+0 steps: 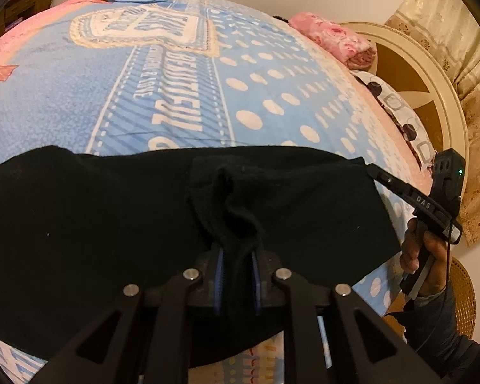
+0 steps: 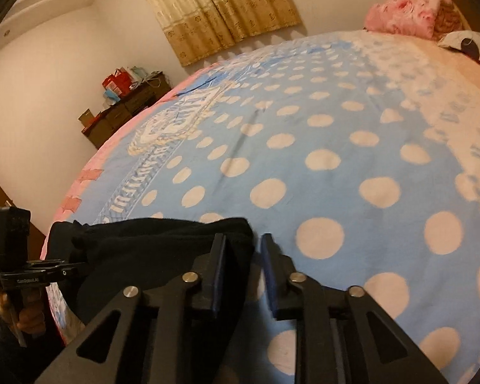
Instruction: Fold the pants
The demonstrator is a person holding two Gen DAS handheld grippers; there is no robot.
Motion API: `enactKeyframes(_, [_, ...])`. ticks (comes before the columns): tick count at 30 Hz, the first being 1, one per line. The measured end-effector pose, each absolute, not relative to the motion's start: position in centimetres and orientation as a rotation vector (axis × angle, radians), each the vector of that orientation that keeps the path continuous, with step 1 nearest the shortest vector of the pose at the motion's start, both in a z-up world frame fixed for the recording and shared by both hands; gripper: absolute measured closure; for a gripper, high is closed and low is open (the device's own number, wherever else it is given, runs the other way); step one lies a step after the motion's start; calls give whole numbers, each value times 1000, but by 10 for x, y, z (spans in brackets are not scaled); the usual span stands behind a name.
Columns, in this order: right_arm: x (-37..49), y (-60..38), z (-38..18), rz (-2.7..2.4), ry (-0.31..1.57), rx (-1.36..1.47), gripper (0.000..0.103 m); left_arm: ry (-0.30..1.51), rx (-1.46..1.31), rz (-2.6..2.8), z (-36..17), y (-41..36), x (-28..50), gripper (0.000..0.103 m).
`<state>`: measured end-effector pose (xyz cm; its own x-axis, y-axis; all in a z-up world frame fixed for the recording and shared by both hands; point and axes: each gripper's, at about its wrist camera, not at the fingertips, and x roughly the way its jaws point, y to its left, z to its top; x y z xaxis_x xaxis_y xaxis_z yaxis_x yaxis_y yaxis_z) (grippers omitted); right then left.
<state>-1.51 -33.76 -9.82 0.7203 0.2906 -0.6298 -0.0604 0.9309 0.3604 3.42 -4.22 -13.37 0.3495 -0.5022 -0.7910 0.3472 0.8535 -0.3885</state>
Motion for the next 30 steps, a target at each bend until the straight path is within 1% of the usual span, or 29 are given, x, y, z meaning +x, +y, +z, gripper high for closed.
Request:
enactKeyframes(6, [-19, -366, -69, 209, 699, 397, 77, 1037, -149, -525, -119, -34, 31, 84])
enactKeyframes(8, [-26, -371, -61, 199, 693, 386, 77, 1003, -135, -486, -109, -27, 29, 69])
enactKeyframes(9, [-35, -373, -59, 210, 682, 390, 77, 981, -121, -458, -104, -21, 27, 50])
enactKeyframes(10, [-44, -374, -59, 213, 672, 389, 77, 948, -106, -421, -97, -13, 22, 38])
enactKeyframes(12, [-58, -373, -65, 196, 666, 352, 77, 921, -90, -400, -92, -7, 18, 37])
enactKeyframes(15, [-60, -369, -76, 234, 688, 293, 77, 941, -61, -424, -90, -20, 18, 37])
enactKeyframes(19, [-39, -370, -76, 393, 676, 283, 77, 931, -10, -522, -85, -70, 8, 37])
enactKeyframes(25, [-6, -359, -74, 571, 735, 103, 77, 951, 86, -672, -100, -153, -12, 37])
enactKeyframes(30, [11, -350, -84, 662, 803, -61, 77, 925, 153, -740, -107, -194, -23, 37])
